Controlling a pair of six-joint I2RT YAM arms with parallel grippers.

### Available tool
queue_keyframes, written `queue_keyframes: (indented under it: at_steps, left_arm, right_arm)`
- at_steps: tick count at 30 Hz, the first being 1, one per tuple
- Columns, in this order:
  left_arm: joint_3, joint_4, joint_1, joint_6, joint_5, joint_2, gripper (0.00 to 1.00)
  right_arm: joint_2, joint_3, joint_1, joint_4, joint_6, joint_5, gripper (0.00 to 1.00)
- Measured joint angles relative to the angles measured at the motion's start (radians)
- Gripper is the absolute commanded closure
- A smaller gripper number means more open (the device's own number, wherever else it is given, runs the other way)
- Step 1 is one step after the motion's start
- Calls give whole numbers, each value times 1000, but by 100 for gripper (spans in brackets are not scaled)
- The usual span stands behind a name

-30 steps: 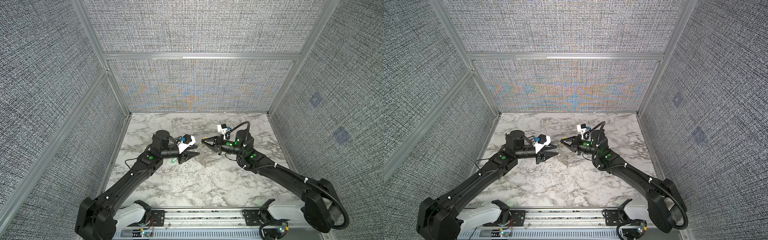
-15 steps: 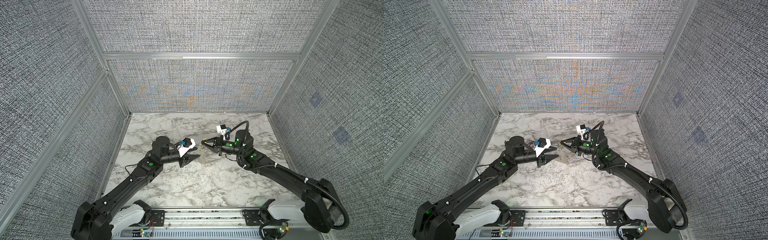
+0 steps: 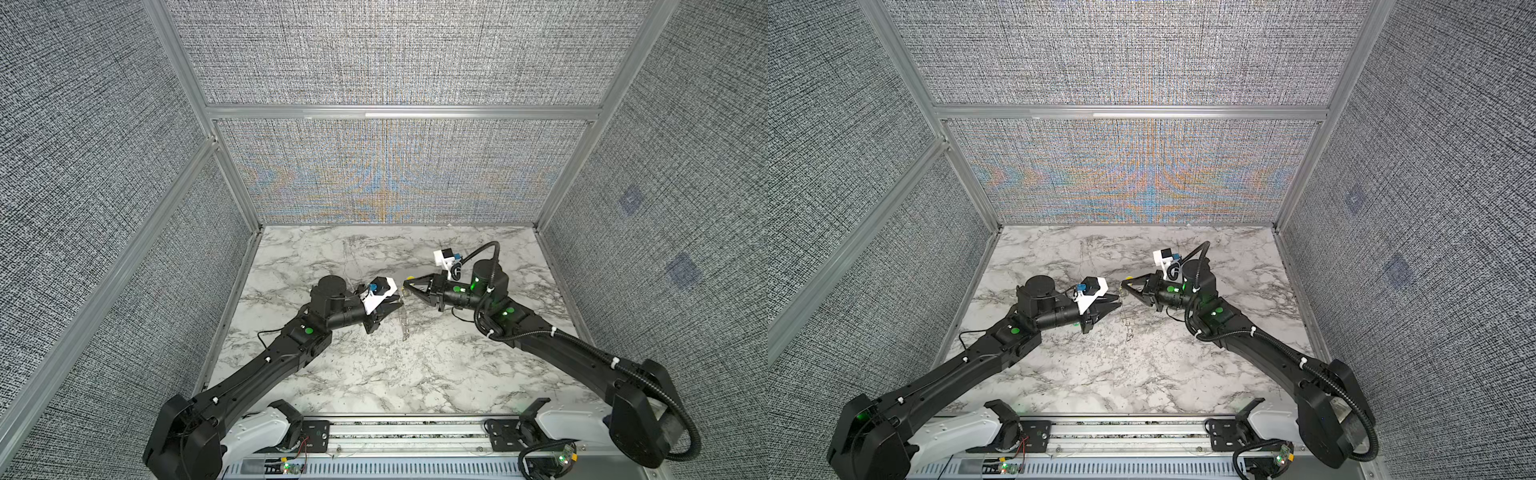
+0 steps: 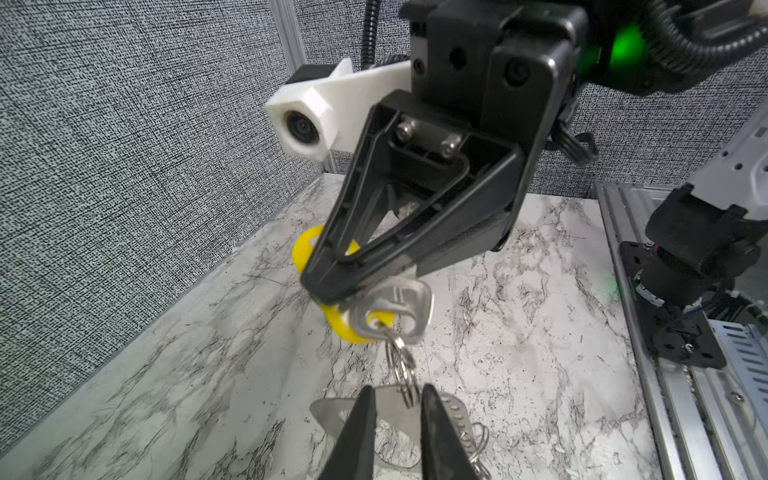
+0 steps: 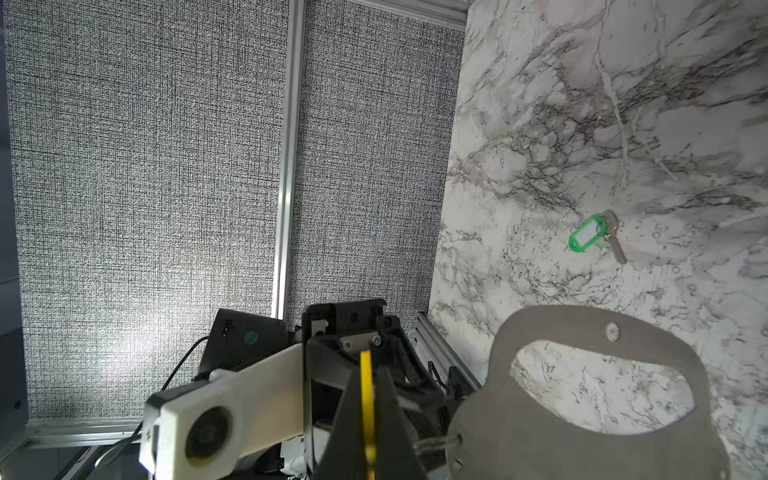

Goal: Remove the keys from the keyring

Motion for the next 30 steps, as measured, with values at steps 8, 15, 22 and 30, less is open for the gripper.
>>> queue_keyframes:
  at_steps: [8,15,22,30]
  left_arm:
    - [-2,29,-11,0,-15,2,78]
    - [-2,50,-15,-1,-18,2,85]
    - [-4,52,-15,-4,-19,2,100]
    - [-3,51,-15,-3,-14,0,100]
  right_arm:
    - [-8,0,0,0,0,8,100]
    - [-9,0,0,0,1,15,100]
    - [-15,-1,0,-3,1,26,100]
    - [-37,-21,-5,-5,8,42,100]
